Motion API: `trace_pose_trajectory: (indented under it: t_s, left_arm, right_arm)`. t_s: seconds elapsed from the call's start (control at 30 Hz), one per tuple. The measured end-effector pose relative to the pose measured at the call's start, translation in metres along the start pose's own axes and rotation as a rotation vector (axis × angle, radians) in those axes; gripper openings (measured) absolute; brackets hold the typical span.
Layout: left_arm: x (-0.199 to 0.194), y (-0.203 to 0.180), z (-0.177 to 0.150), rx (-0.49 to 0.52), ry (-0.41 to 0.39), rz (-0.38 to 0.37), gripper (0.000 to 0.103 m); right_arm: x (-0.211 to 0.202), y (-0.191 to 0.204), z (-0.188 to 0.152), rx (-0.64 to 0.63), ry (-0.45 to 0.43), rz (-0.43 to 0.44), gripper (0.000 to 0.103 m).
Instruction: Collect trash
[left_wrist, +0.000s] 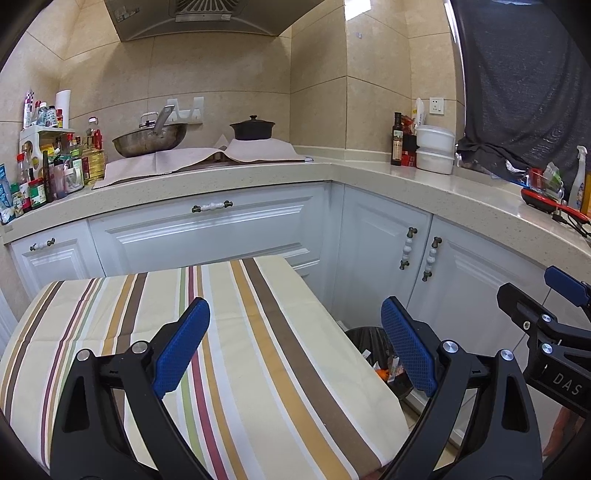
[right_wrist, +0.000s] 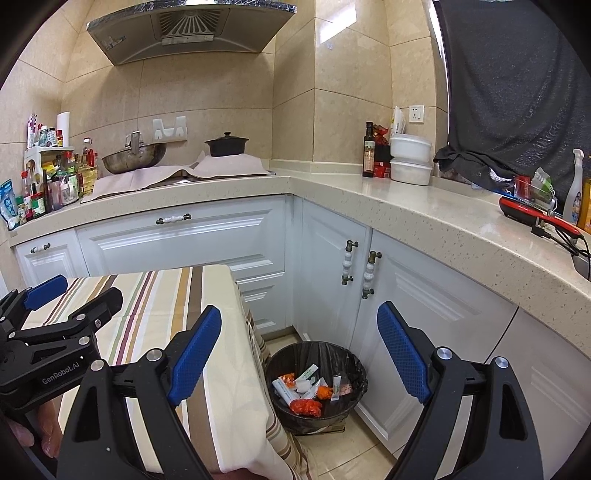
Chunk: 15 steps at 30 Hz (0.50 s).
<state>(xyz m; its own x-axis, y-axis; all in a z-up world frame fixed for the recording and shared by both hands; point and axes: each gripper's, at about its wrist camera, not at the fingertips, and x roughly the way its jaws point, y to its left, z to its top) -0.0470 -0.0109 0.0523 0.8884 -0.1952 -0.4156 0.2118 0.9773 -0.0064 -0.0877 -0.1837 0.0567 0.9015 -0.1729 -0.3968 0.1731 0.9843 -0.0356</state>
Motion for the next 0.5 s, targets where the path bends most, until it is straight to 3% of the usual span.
trace_pose_trajectory:
  t_s: [0.5]
  left_arm:
    - [0.0008,-0.0035,0.001,-0.003,0.01,-0.003,0.092]
  right_arm:
    - [-0.0002,0.0005,-0.0003,-0.002,0.002,-0.001,0.084]
